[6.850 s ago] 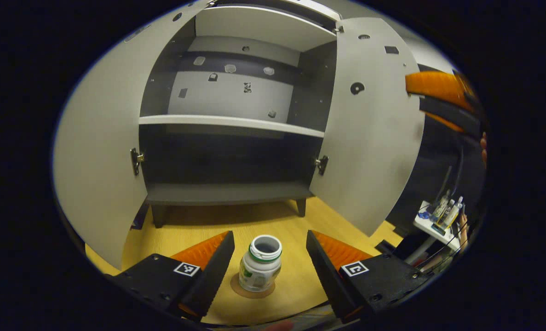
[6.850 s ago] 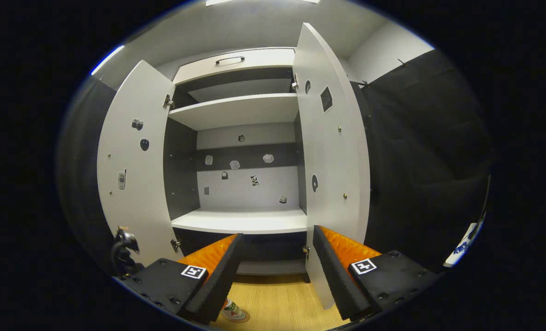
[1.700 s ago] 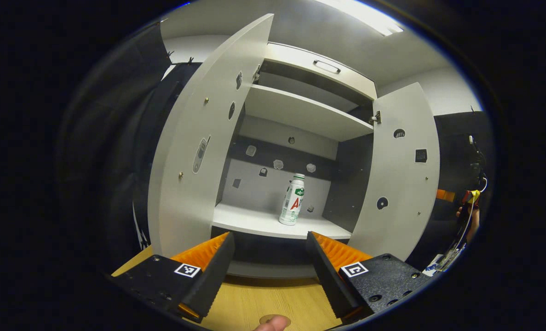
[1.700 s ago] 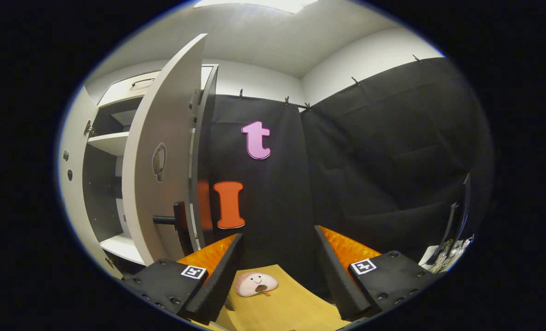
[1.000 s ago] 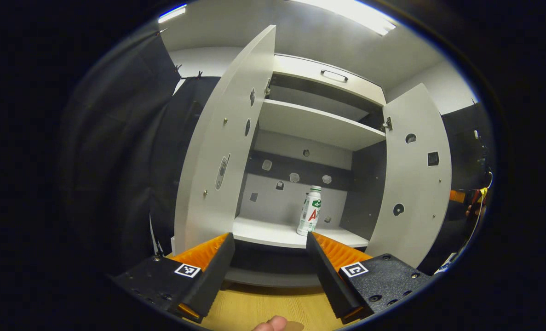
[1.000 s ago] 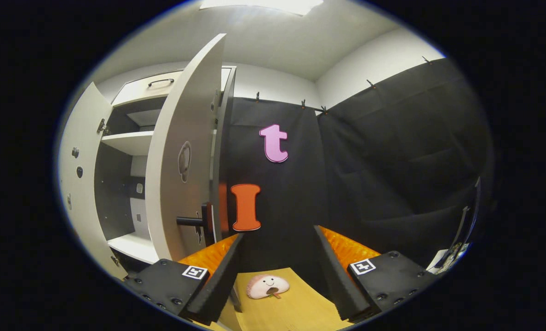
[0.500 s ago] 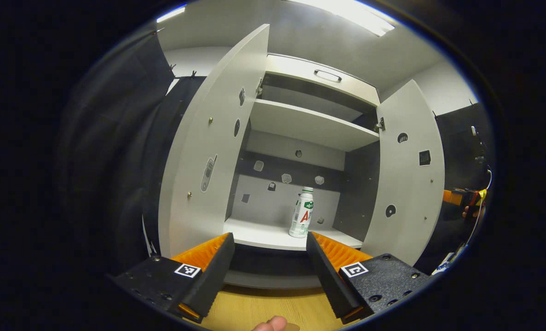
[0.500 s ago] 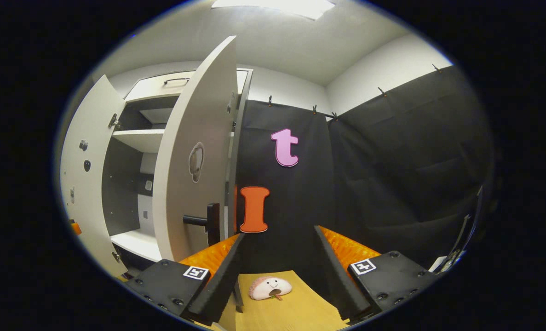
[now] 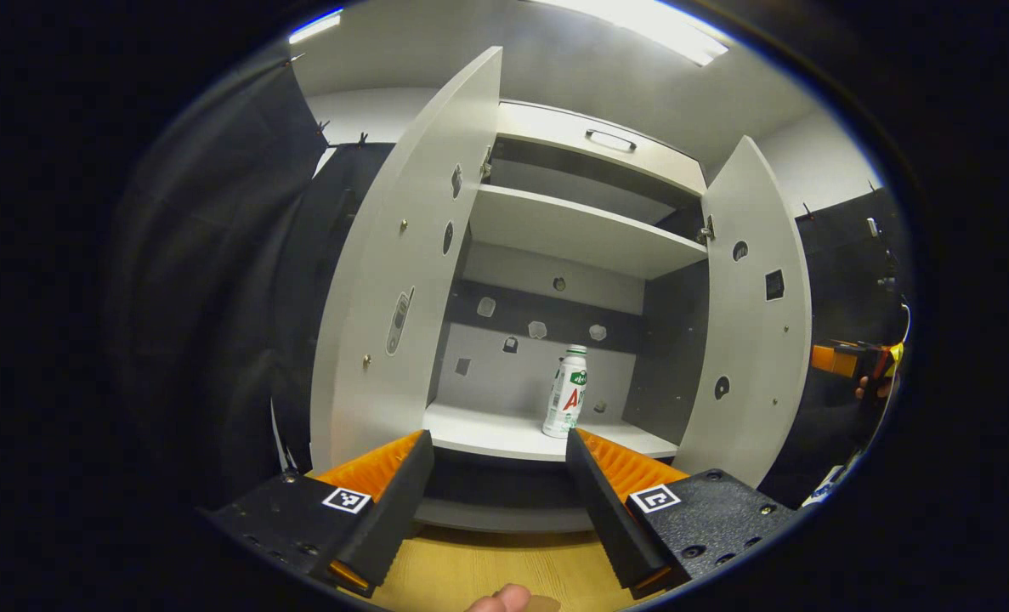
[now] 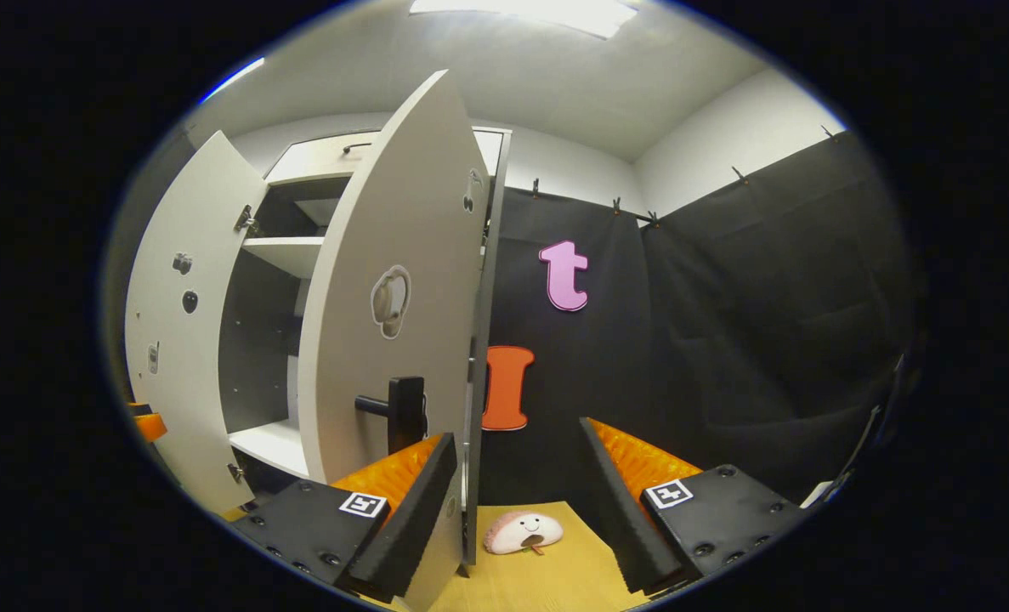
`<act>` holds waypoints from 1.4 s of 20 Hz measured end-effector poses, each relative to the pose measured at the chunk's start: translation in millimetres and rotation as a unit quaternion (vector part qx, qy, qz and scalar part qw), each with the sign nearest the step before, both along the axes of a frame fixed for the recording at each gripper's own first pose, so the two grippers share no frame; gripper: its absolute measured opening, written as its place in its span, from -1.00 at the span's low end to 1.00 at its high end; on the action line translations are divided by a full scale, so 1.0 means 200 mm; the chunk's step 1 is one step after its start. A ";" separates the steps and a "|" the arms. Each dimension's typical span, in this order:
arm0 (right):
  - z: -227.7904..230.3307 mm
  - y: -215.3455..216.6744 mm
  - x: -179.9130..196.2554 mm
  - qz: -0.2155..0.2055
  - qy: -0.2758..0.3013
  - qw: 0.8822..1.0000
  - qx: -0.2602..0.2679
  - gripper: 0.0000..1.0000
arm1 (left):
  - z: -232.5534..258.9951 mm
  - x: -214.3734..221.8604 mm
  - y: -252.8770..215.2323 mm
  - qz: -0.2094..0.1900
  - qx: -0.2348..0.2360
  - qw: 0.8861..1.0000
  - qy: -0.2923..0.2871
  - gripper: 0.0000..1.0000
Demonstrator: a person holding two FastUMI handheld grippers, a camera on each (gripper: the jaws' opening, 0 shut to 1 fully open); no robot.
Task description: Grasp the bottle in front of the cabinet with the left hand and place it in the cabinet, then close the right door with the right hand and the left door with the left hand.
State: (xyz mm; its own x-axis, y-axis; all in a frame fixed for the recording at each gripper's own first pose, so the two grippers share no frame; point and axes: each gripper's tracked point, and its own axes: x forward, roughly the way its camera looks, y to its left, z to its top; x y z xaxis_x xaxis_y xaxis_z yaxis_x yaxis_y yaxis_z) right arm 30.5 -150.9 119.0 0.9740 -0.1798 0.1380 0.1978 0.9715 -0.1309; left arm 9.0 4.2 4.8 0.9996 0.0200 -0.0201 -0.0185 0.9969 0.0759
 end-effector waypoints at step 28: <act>-0.20 0.62 0.35 0.152 0.076 0.985 0.031 0.76 | 0.04 -0.05 0.07 0.023 -0.001 1.000 -0.012 0.91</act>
